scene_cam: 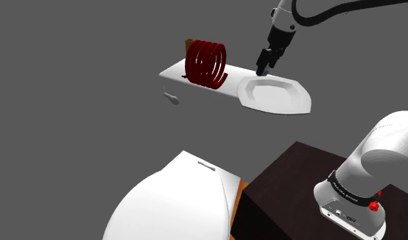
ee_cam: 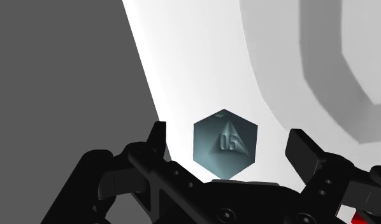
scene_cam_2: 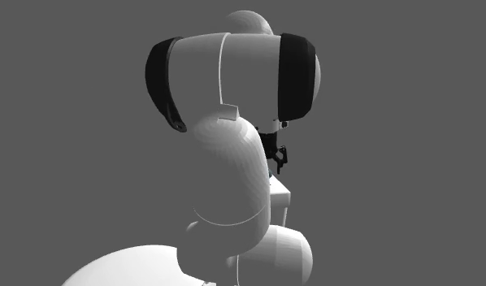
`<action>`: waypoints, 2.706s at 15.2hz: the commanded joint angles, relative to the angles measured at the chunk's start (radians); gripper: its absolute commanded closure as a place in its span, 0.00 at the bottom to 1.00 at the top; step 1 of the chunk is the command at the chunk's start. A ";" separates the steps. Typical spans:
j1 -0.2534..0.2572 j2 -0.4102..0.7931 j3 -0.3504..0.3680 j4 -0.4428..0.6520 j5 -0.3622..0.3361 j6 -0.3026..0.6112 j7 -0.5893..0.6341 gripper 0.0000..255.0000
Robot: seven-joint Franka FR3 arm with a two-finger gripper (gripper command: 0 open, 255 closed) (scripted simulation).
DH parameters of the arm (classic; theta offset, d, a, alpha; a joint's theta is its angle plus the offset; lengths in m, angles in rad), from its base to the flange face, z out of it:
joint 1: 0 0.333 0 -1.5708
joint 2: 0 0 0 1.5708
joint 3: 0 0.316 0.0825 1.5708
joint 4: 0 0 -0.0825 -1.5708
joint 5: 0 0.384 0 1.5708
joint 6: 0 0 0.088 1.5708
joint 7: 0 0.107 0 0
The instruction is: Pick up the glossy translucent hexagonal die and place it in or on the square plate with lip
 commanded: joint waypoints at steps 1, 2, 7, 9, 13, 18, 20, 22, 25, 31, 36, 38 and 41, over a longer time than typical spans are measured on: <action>0.000 0.008 0.000 -0.015 0.000 0.022 0.000 0.00; 0.000 0.008 0.000 -0.014 0.000 0.022 0.000 0.00; 0.001 0.008 0.000 -0.014 0.000 0.022 0.000 0.00; 0.001 0.007 0.000 -0.016 0.000 0.023 0.001 1.00; 0.001 0.008 0.001 -0.012 0.000 0.020 0.002 1.00; 0.001 0.008 0.000 -0.014 0.000 0.022 0.000 1.00; 0.001 0.006 0.000 0.011 0.000 -0.006 0.000 1.00; 0.001 0.005 0.000 0.037 0.000 -0.033 0.001 1.00; 0.001 0.005 0.001 0.077 0.000 -0.073 0.001 1.00; 0.001 0.010 0.002 0.163 0.001 -0.152 0.002 1.00; 0.006 -0.011 0.016 0.199 0.005 -0.211 0.020 1.00; 0.017 -0.070 0.045 0.157 0.014 -0.226 0.054 1.00; 0.035 -0.153 0.091 0.101 0.035 -0.253 0.107 1.00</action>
